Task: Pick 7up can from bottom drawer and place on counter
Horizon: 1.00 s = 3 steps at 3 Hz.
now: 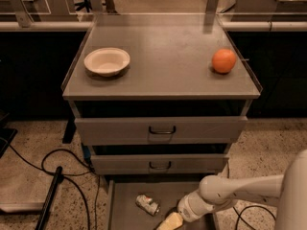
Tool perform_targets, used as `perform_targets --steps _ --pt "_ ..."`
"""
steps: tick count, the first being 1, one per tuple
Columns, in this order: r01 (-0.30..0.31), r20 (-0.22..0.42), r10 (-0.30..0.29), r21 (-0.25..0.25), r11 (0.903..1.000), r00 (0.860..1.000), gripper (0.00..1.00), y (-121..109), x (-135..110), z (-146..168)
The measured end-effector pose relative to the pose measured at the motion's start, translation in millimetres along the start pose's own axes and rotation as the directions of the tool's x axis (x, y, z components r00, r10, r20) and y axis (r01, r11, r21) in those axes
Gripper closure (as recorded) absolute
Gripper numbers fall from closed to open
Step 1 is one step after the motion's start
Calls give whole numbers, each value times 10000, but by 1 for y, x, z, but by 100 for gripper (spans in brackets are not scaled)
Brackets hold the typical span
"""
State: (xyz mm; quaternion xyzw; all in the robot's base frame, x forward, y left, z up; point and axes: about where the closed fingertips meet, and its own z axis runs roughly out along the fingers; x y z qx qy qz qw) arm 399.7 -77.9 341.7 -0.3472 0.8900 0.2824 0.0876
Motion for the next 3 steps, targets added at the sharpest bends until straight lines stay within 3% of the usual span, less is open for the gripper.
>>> perform_targets --steps 1,3 --pt "-172 435 161 246 9996 9989 0 -18 -21 36" --pt "-119 528 92 515 9986 9986 0 -19 -23 39"
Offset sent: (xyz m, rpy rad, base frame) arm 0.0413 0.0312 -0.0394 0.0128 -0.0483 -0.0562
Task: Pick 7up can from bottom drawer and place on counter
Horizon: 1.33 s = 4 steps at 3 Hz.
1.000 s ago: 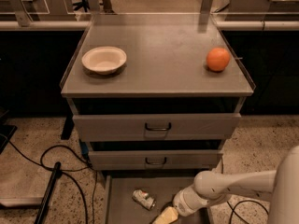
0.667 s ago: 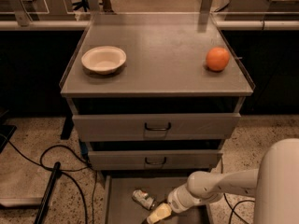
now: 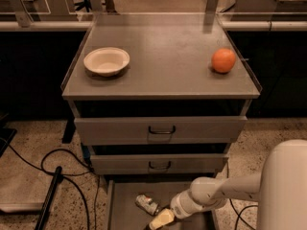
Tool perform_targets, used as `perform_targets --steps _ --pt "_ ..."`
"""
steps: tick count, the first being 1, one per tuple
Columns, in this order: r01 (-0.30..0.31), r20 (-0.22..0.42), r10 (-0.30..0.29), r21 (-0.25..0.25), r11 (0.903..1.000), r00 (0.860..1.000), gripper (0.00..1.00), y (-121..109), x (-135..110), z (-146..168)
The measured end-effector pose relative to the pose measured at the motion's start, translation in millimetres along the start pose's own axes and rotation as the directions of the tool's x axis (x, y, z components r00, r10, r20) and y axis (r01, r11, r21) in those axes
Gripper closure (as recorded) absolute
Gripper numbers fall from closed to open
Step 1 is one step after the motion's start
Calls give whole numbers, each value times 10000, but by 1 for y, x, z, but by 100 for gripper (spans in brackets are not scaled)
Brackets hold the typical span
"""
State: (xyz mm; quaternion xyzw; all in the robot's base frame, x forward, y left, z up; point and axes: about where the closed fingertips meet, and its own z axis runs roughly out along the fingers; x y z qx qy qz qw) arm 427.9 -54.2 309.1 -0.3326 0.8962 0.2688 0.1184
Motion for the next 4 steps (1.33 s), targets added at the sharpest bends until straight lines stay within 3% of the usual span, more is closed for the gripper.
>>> perform_targets --steps 1,2,4 --pt "-11 223 -8 850 9964 9998 0 -10 -10 2" --pt "-57 663 -59 1735 9848 9978 0 -29 -28 9" --pt "-264 718 156 1515 9881 9973 0 -39 -21 26"
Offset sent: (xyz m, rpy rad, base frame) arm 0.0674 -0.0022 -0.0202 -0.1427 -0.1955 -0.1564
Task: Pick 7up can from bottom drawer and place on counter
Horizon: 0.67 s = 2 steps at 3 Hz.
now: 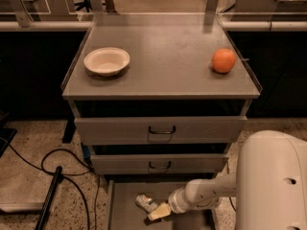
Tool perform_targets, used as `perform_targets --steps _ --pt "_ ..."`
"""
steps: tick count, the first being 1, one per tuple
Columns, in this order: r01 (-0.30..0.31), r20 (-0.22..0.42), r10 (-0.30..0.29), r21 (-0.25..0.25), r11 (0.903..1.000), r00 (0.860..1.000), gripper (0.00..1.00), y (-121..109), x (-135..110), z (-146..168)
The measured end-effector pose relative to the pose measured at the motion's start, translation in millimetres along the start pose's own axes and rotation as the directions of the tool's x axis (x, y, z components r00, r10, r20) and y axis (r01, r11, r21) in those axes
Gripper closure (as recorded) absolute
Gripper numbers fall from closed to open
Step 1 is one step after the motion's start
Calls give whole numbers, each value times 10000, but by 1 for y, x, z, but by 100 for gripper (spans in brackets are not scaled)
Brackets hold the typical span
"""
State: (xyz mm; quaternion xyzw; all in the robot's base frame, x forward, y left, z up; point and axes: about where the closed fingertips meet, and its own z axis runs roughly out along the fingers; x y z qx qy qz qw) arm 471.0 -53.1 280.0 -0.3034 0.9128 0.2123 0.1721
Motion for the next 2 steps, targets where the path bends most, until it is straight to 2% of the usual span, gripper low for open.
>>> perform_targets --steps 1,2 --pt "82 369 -66 -446 9990 9993 0 -16 4 30" --pt "71 389 -54 -444 9990 9992 0 -17 2 31"
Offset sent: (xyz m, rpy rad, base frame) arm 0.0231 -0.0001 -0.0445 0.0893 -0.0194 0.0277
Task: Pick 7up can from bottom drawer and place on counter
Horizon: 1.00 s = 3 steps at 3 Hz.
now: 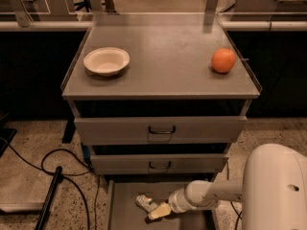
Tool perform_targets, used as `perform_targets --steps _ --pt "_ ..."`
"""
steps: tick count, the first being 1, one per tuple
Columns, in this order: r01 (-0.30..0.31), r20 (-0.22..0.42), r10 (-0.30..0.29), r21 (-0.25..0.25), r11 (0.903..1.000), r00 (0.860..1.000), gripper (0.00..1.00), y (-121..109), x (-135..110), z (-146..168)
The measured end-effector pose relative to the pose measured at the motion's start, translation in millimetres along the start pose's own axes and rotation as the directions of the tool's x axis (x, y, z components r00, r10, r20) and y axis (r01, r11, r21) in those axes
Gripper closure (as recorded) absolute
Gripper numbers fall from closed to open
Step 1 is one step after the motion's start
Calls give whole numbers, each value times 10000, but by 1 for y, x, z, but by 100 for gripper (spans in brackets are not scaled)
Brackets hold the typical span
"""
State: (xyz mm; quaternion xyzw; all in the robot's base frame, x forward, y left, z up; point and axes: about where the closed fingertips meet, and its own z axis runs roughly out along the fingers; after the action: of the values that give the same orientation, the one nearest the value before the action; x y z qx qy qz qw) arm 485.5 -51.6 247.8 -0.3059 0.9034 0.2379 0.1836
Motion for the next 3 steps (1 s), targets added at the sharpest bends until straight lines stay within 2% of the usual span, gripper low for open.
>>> perform_targets --steps 1,3 --pt "-126 90 127 -151 9998 9999 0 0 3 11" --pt "-160 563 181 -370 9992 9983 0 -7 0 57"
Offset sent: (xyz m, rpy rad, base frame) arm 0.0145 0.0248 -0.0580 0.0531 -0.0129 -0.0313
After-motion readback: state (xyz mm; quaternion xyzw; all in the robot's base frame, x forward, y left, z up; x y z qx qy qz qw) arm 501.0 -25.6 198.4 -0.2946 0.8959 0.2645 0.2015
